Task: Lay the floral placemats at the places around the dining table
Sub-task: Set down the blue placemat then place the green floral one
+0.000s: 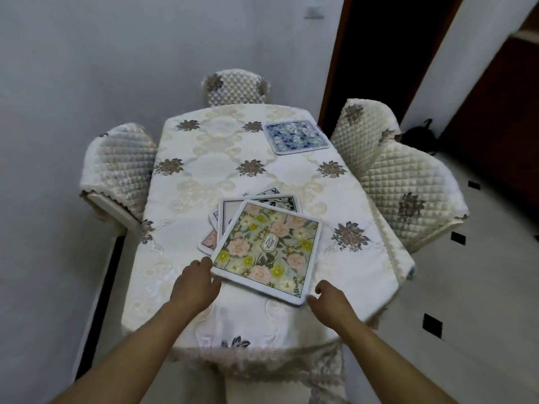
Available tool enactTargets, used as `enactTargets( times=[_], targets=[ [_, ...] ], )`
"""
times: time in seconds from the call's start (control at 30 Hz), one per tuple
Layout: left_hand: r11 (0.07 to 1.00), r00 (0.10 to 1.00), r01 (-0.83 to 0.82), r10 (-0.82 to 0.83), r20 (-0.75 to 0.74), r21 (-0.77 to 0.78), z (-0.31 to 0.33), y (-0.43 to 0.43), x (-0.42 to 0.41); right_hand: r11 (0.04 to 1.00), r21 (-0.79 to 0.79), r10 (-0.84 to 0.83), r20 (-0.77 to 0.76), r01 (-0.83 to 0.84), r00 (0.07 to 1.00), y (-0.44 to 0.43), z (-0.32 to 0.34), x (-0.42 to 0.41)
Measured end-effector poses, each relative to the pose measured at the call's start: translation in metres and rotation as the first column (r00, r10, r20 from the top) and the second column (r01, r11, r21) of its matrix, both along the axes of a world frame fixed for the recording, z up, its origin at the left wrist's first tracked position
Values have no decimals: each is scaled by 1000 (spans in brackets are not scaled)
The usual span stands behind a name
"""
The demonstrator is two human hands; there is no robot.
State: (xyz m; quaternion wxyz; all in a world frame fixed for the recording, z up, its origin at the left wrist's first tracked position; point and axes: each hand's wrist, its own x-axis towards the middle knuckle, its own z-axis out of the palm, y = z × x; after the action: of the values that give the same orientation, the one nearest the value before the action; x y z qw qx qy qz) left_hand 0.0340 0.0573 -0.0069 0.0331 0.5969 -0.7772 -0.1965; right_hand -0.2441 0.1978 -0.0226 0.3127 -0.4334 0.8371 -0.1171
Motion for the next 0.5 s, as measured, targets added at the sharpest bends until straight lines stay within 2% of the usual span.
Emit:
enactTargets(
  times=[0.1,0.23,0.5],
  targets=[
    [991,996,-50,58,-65,127,-25,-39,-7,988,54,-146,64,142,987,-22,-21,4],
    [972,982,-99,130,-138,211,-57,-68,-6,948,85,-315,111,306,943,-45,-39,9],
    [953,927,-194,256,-274,234,-69,-85,-10,901,41,-434,153,433,888,-65,-44,15]
  ],
)
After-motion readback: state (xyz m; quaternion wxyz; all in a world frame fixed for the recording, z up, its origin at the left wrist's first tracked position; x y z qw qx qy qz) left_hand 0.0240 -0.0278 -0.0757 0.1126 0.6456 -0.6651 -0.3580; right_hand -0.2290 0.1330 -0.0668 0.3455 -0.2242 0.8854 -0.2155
